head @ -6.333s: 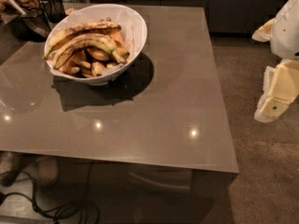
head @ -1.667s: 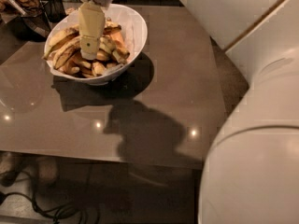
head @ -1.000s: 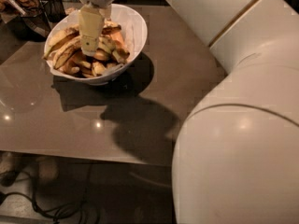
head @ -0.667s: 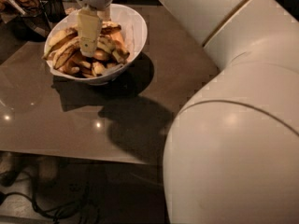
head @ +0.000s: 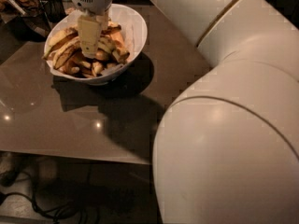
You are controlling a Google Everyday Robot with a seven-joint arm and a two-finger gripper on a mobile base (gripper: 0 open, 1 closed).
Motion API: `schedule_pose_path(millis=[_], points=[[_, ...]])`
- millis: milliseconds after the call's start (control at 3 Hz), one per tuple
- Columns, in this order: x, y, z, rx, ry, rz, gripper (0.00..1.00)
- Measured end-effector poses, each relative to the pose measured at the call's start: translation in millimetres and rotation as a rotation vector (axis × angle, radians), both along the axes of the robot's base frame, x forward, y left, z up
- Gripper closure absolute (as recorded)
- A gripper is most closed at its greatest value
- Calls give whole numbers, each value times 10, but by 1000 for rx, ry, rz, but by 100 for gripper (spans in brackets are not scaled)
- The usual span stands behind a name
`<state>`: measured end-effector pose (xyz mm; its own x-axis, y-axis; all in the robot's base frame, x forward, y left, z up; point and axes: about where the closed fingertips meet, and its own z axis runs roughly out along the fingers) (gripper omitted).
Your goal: Pick banana from white bowl
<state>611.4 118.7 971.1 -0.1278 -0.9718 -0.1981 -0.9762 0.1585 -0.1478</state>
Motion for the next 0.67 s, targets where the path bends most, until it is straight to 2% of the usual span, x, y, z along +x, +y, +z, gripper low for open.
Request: schedule_pose_path(millis=[667], points=[[99,17,-92,-18,9,-7,36]])
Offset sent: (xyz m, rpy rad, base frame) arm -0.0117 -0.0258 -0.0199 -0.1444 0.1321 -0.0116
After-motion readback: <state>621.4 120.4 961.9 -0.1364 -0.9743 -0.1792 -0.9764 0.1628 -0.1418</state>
